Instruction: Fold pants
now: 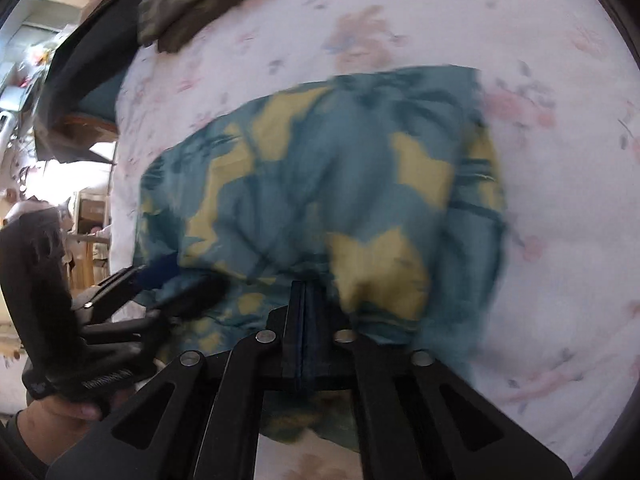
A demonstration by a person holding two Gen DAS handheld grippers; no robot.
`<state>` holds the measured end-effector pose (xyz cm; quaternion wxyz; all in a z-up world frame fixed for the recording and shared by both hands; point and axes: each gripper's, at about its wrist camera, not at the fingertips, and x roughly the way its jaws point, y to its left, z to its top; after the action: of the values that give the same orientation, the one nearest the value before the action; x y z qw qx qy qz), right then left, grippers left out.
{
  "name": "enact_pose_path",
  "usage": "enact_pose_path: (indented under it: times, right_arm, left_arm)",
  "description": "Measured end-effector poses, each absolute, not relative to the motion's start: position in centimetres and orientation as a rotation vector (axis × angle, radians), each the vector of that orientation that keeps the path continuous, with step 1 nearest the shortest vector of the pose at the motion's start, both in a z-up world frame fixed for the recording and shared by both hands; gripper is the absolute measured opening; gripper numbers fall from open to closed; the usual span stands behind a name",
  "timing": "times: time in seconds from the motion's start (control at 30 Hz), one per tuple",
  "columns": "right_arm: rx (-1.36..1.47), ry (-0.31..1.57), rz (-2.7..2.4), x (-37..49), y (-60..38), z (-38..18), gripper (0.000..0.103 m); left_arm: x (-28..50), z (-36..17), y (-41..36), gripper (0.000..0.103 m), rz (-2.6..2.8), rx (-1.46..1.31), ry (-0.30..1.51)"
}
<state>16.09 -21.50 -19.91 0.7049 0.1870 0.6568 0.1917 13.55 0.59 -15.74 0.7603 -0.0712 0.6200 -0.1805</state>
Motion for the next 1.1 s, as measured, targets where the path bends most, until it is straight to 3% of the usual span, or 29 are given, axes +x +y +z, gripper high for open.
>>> enact_pose_path:
  times: [0.23,0.27,0.3,0.4,0.5,0.53,0.6,0.67,0.7,1.1]
  right_arm:
    - [0.45,1.48,0.261,14.7,-27.0,-19.0,0.001]
    - [0.447,1.481,0.236,14.6,-27.4,-18.8,0.009]
    - [0.461,1.469,0.228,14.4,-27.9,-18.3,0.009]
    - [0.522,1.413,0.254,13.9,-28.9,-16.7,0.009]
    - [0.588,1.336,0.279,12.9,-30.6,-15.0,0.009]
    - [0.61,1.316,0.285,12.7,-30.8,-14.5,0.014]
    - [0.662,1.281,0.3,13.0,-31.1,-14.3,0.034]
    - [0.728,1.25,0.306,13.1,-31.6,-14.2,0.08]
    - [0.763,1.247,0.308,13.2,-31.6,-14.4,0.084]
    - [0.84,1.34,0.288,15.6,-31.6,-20.1,0.085]
  left_arm:
    - [13.1,-14.7,4.5,0.062,-0.329,-0.174,1.389]
    - [13.2,-14.6,4.7,0.062,-0.314,-0.18,1.396]
    - [13.0,-14.3,5.5,0.062,-0.285,-0.184,1.4]
    - [12.0,-13.2,7.2,0.065,-0.212,-0.206,1.397]
    - [11.0,-11.9,9.5,0.079,-0.13,-0.268,1.347]
    - [10.7,-11.4,10.4,0.085,-0.098,-0.299,1.319]
    - [10.7,-11.3,11.6,0.088,-0.057,-0.38,1.286]
    - [10.8,-11.6,12.6,0.089,-0.038,-0.45,1.257]
    - [10.8,-12.0,13.2,0.09,-0.03,-0.484,1.248]
    - [12.9,-16.9,12.8,0.097,-0.058,-0.619,1.338]
